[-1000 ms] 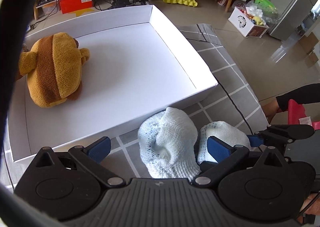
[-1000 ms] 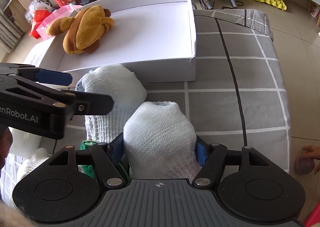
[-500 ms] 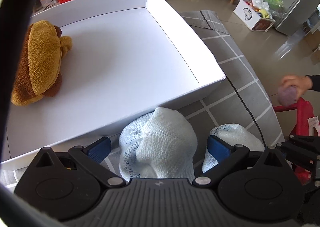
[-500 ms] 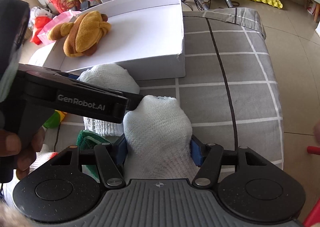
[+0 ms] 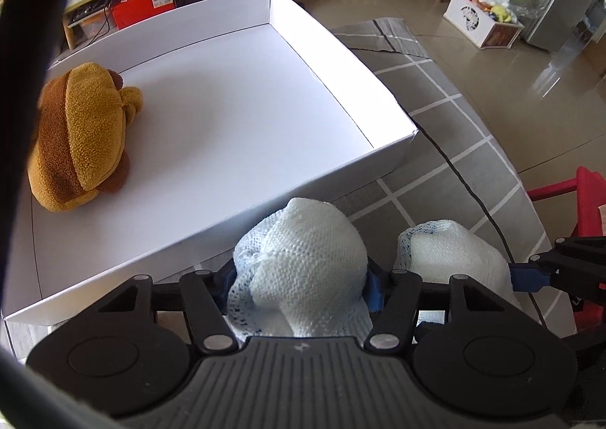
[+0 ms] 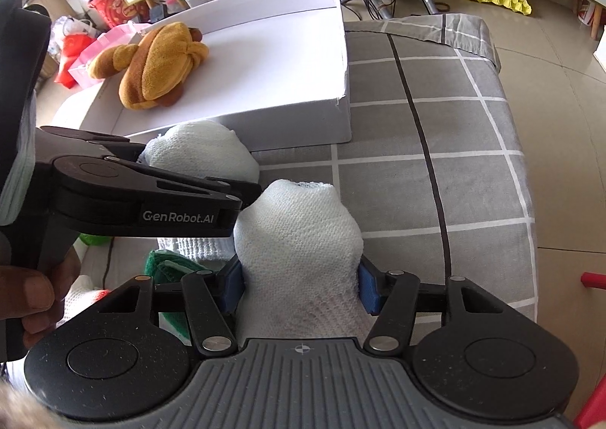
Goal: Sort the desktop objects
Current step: 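Carry both held socks up and into the white box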
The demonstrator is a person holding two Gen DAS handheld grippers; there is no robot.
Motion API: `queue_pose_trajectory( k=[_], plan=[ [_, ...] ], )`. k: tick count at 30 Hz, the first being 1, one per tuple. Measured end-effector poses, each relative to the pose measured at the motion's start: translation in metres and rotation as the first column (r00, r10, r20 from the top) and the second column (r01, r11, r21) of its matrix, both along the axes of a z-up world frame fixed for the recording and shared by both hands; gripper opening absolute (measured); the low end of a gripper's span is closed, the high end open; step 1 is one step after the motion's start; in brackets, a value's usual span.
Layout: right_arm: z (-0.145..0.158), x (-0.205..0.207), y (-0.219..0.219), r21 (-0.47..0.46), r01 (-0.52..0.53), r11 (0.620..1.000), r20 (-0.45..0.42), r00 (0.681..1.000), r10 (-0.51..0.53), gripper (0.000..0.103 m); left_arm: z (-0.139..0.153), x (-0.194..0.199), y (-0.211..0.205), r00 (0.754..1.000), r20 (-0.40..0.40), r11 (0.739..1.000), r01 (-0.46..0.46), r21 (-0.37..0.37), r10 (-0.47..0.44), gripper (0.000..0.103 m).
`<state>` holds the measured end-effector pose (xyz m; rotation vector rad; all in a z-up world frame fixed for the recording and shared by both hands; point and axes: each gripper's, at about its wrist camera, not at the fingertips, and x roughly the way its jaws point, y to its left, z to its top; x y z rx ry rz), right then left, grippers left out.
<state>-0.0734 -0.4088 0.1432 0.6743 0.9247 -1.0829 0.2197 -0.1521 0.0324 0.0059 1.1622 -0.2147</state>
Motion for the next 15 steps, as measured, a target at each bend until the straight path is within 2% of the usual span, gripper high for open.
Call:
queue_pose_trajectory(
  k=[8,15],
  plan=[
    [0.008,0.003,0.004,-0.024,0.013,1.0,-0.01,1.0,-0.014,0.059,0.003,-0.001,-0.003,1.0,0.0,1.0,-0.016,-0.01,0.016,0.055],
    [0.025,-0.003,0.011,-0.052,0.024,0.998,-0.008,1.0,-0.025,0.059,0.022,-0.003,-0.001,0.999,0.028,0.999,-0.019,-0.035,0.02,0.055]
  ],
)
